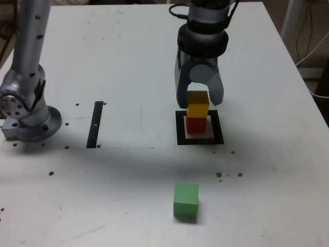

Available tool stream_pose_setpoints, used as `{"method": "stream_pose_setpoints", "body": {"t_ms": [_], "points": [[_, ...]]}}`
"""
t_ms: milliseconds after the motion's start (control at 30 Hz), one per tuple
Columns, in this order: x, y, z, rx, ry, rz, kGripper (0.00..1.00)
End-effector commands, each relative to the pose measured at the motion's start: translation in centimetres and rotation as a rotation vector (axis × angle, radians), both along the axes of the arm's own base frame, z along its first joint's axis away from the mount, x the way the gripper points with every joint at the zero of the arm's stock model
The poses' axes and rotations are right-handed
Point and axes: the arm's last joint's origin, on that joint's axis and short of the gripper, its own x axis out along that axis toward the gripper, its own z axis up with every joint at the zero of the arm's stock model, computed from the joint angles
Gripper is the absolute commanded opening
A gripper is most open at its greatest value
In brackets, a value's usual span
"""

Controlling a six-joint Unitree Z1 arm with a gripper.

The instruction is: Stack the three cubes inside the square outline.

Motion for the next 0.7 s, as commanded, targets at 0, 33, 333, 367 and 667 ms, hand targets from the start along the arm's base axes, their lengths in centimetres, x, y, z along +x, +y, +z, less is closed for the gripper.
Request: {"method": "stream_pose_setpoints", "body": {"t_ms": [0,33,333,367,667], "points": [[0.1,0.0,-0.1,-0.002,0.002,-0.003,0.71],[0.2,0.0,-0.1,-0.004,0.0,-0.004,0.77],[-0.4,-0.1,0.7,-0.008,-0.016,-0.011,0.99],[-0.5,-0.1,0.7,-0.008,-0.016,-0.011,0.99],[-1.3,-0.2,1.0,-0.008,-0.007,-0.005,0.99]]}}
